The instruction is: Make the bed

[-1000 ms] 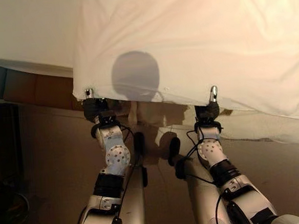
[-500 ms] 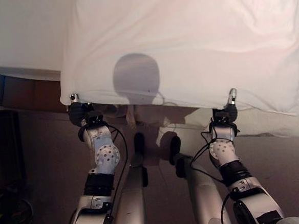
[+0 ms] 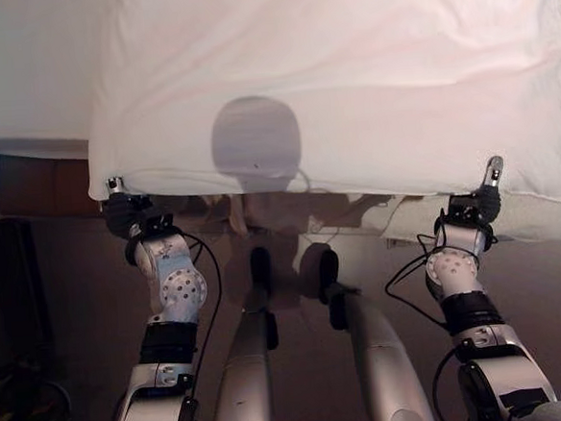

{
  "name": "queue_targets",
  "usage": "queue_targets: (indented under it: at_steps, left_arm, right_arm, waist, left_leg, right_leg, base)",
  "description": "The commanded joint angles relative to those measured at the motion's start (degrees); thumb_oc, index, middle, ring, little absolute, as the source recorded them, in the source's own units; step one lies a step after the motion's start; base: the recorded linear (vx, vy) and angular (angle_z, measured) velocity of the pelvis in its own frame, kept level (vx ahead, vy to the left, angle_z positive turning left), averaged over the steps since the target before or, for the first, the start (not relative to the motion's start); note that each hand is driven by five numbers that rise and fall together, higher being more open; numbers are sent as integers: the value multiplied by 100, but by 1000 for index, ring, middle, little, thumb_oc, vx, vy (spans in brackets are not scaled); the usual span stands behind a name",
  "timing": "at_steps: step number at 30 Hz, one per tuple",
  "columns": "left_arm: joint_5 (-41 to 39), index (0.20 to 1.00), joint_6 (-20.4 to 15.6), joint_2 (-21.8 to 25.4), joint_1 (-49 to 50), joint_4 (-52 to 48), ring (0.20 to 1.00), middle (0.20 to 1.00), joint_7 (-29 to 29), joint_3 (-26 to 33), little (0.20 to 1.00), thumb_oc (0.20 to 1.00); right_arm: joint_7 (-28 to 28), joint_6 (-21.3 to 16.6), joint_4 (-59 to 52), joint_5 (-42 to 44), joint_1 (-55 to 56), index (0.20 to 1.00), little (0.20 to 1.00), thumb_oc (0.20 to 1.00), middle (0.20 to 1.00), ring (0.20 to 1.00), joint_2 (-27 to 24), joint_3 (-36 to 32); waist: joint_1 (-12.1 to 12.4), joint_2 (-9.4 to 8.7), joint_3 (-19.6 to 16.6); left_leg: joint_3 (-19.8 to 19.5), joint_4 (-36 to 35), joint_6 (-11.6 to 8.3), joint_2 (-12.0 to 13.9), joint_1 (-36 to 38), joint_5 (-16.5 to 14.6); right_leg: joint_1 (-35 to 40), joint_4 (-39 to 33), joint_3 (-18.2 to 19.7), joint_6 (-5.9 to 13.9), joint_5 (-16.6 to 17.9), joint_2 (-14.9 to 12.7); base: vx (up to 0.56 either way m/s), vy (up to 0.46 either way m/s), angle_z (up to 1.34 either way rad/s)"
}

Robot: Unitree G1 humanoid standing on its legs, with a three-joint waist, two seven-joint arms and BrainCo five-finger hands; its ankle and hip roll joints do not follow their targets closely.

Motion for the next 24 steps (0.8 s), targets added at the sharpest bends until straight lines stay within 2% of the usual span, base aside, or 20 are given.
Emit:
queue_targets:
  at_steps: [1,6,7,8,17,22,24]
  left_arm:
    - [389,200,-749,537,14,334,200,200,-157,996,200,200]
    - [307,200,-671,447,56,365,200,200,-278,952,200,200]
    - [285,526,-662,420,64,357,526,526,-297,942,526,526]
    - [229,1000,-668,372,96,337,1000,1000,-347,935,1000,1000]
    - [-413,1000,-509,-81,528,511,1000,1000,-847,840,1000,1000]
    - [-722,1000,-297,-415,904,772,1000,1000,-1087,618,1000,1000]
    - [-770,1000,-154,-489,1112,731,1000,1000,-1213,460,1000,1000]
  right_arm:
    - [-13,-624,-391,-334,486,200,200,200,200,200,-506,-572]
    - [115,-621,-623,-365,516,200,200,200,200,200,-398,-484]
    - [135,-655,-706,-364,518,200,200,200,200,200,-367,-479]
    - [143,-661,-796,-383,554,200,200,200,200,200,-325,-443]
    - [425,-748,-1867,-538,802,200,200,200,200,200,110,-141]
    - [672,-816,-2670,-622,956,200,200,200,200,200,294,154]
    - [759,-731,-3011,-732,1024,200,200,200,200,200,269,354]
  waist:
    - [-147,232,-645]
    - [-176,236,-682]
    - [-184,237,-682]
    - [-189,233,-681]
    - [-204,165,-702]
    - [-227,110,-654]
    - [-220,97,-618]
  left_leg:
    - [180,434,236,-274,-153,-862]
    - [177,364,223,-261,-129,-831]
    - [175,363,224,-258,-134,-824]
    - [170,368,225,-256,-141,-816]
    - [193,402,229,-229,-156,-844]
    - [226,446,237,-201,-173,-864]
    - [242,439,232,-200,-156,-852]
  right_leg:
    - [241,-1028,258,1013,442,-237]
    - [271,-1124,246,1005,474,-214]
    - [270,-1129,244,1003,476,-213]
    - [265,-1123,237,998,479,-207]
    - [237,-1072,246,982,475,-189]
    - [222,-1044,271,984,486,-196]
    - [229,-1048,272,985,509,-195]
  base:
    - [-2,-22,-4]
    - [0,0,0]
    - [0,0,0]
    - [1,-20,-3]
    - [0,-3,0]
    - [0,0,0]
    - [0,0,0]
